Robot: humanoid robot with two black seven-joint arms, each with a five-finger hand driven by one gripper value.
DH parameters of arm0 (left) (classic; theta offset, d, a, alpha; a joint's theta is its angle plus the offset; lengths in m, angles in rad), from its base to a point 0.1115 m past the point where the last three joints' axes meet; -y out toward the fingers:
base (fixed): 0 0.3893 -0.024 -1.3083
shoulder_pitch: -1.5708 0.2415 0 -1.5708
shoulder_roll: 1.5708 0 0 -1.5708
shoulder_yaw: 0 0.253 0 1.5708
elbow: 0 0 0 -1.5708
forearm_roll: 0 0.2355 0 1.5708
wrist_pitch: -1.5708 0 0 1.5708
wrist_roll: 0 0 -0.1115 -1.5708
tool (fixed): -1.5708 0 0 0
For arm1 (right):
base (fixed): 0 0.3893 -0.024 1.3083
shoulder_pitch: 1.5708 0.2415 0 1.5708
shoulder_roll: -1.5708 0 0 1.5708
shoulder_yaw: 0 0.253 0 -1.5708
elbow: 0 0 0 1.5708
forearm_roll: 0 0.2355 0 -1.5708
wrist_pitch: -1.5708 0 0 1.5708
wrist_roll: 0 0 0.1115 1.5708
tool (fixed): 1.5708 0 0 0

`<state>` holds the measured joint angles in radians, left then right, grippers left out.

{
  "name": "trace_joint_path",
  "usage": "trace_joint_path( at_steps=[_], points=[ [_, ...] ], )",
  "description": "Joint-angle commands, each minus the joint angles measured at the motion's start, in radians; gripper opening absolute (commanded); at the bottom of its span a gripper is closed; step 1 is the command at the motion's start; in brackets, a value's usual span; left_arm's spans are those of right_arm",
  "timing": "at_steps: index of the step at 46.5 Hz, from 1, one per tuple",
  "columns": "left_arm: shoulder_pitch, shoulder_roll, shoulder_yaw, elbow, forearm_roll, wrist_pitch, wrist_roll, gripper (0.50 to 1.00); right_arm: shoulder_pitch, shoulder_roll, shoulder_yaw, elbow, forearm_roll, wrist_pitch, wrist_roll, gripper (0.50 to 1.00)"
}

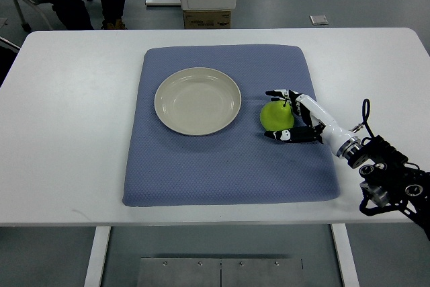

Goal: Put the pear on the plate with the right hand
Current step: 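Lift the pear with the right hand, up and away from the robot, then carry the pear over the cream plate and lower it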

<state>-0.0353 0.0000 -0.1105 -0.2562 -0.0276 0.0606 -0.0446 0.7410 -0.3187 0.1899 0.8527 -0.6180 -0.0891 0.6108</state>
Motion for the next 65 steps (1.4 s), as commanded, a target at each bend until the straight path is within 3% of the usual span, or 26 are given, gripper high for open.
trace_joint_path(
  at_steps=[1, 13, 27, 53, 65],
  points=[
    [0.000, 0.000, 0.000, 0.000, 0.000, -0.001, 0.000, 1.000, 0.001, 0.007, 0.000, -0.012, 0.000, 0.000, 0.000, 0.500],
    [0.000, 0.000, 0.000, 0.000, 0.000, -0.001, 0.000, 1.000, 0.043, 0.020, 0.002, -0.017, 0.011, -0.014, 0.000, 0.500],
    [0.000, 0.000, 0.000, 0.000, 0.000, -0.001, 0.000, 1.000, 0.195, 0.023, 0.000, -0.017, 0.089, -0.014, 0.000, 0.500],
    [0.000, 0.000, 0.000, 0.000, 0.000, -0.001, 0.000, 1.000, 0.374, 0.319, -0.066, -0.216, 0.167, -0.011, -0.059, 0.500],
    [0.000, 0.000, 0.000, 0.000, 0.000, -0.001, 0.000, 1.000, 0.385, 0.319, -0.107, -0.273, 0.167, -0.009, -0.079, 0.500]
  ],
)
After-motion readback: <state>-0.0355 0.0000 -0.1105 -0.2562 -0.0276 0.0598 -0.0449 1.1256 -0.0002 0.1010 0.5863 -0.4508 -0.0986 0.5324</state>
